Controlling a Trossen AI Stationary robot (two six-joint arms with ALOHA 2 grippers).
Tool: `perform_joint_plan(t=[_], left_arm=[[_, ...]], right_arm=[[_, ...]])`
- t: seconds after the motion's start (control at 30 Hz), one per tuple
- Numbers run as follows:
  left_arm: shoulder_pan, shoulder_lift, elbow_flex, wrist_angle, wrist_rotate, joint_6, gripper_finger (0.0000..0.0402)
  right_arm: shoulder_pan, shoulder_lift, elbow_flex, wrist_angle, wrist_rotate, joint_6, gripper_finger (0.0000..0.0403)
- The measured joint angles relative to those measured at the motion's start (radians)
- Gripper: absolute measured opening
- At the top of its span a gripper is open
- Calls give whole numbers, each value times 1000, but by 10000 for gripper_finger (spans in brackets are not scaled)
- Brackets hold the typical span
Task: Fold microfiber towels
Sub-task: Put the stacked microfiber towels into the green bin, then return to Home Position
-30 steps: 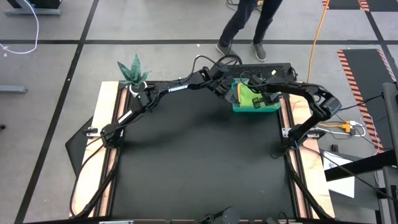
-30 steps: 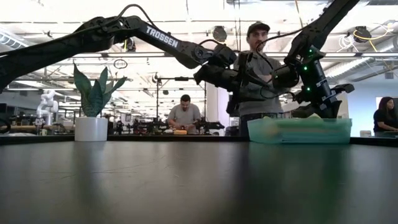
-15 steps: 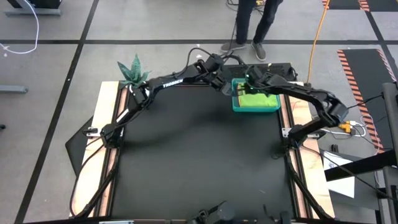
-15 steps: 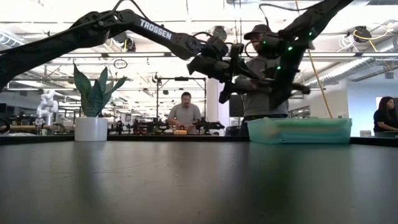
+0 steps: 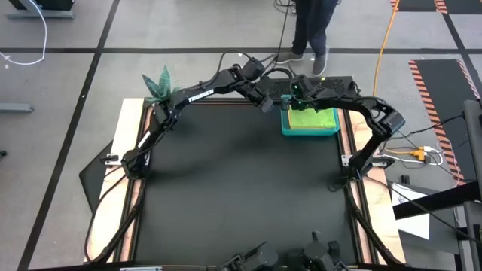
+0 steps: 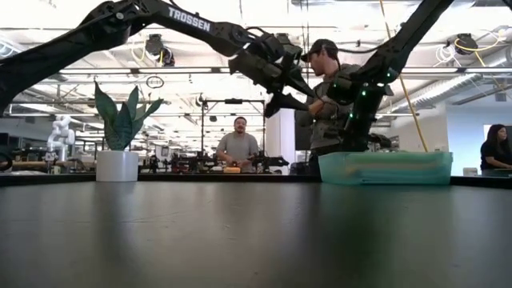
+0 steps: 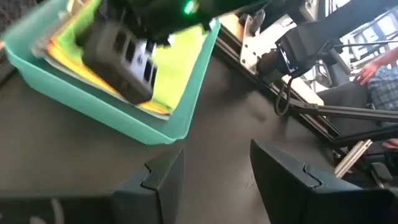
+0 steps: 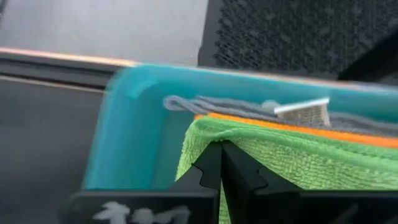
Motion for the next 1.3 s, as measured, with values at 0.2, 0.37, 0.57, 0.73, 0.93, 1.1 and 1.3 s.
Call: perform_joint_plan(t=[0.2, 0.37, 0.57, 0.73, 0.93, 1.1, 1.3], left_arm=[[12, -22, 0, -30, -8, 25, 182], [12, -25, 0, -28, -13, 26, 182], [8, -25, 0, -35, -13, 33, 182], [8, -25, 0, -36, -13, 33, 182], [-1, -25, 0, -44, -13, 33, 182], [-8, -25, 0, -45, -13, 38, 182], [-10, -84, 0, -109, -86, 93, 182]], right_arm=[[-9, -25, -1, -17, -27, -14, 0], [-6, -150, 0, -122, -69, -18, 0], [100, -220, 1, -291, -107, -30, 0], [179, -217, -52, -279, -106, 8, 0], [186, -217, -169, -158, -130, 35, 0], [181, -268, -195, -98, -159, 18, 0], [193, -467, -174, -83, -180, -55, 0]])
